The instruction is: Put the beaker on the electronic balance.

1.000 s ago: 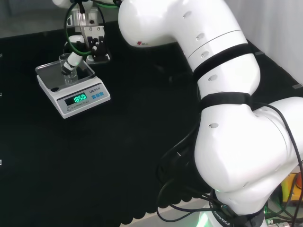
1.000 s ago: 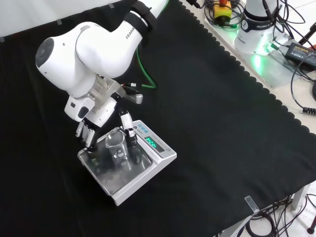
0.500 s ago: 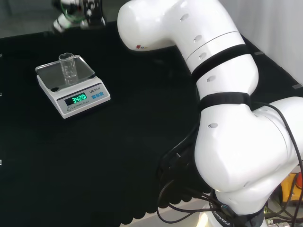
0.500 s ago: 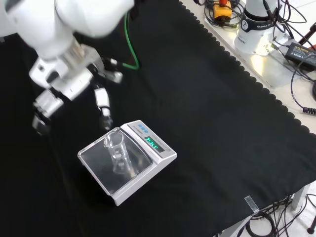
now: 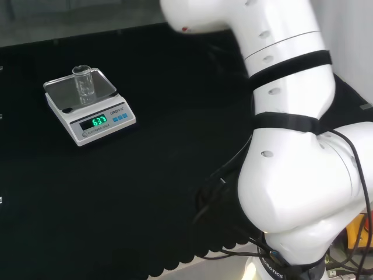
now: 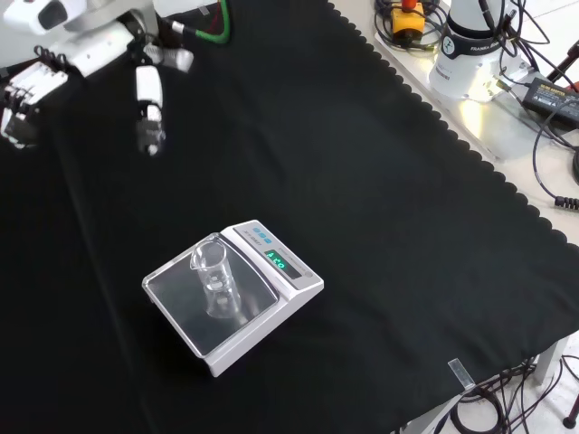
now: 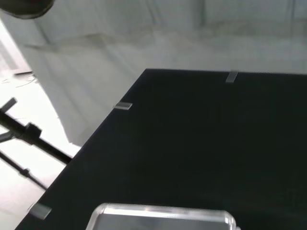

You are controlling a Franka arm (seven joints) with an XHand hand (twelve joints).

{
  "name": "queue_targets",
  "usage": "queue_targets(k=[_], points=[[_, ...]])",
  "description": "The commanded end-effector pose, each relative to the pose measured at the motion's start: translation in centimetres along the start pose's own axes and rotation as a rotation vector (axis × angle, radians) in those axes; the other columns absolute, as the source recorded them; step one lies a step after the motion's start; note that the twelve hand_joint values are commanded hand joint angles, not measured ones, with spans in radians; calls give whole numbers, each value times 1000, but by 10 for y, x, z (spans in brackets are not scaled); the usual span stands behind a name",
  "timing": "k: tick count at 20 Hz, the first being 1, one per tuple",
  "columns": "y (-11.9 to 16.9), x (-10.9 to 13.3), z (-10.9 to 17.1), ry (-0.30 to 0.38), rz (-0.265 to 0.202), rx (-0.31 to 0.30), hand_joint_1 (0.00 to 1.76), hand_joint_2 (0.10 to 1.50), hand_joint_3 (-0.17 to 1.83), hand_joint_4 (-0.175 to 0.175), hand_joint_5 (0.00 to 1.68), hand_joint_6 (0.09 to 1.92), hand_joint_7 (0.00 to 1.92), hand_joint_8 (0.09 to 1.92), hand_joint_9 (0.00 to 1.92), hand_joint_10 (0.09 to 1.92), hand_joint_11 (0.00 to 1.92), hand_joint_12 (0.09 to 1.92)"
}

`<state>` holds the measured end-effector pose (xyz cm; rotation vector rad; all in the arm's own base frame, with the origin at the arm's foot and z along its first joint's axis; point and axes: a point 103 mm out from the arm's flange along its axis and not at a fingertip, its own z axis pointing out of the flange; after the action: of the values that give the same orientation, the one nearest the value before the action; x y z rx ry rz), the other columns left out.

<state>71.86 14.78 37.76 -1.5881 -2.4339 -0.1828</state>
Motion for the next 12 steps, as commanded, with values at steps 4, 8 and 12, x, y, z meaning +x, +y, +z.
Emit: queue_targets(k=[4, 8, 12], points=[[-291, -52, -4, 423, -7, -83, 565, 775, 37, -95, 322, 87, 143, 796, 0, 795, 0, 1469], [-328, -49, 2, 452, 81, -121, 563, 779, 35, -95, 344, 87, 167, 810, 0, 834, 0, 1488], [-356, -40, 12, 458, 197, -144, 563, 781, 35, -95, 356, 87, 180, 816, 0, 848, 0, 1497]])
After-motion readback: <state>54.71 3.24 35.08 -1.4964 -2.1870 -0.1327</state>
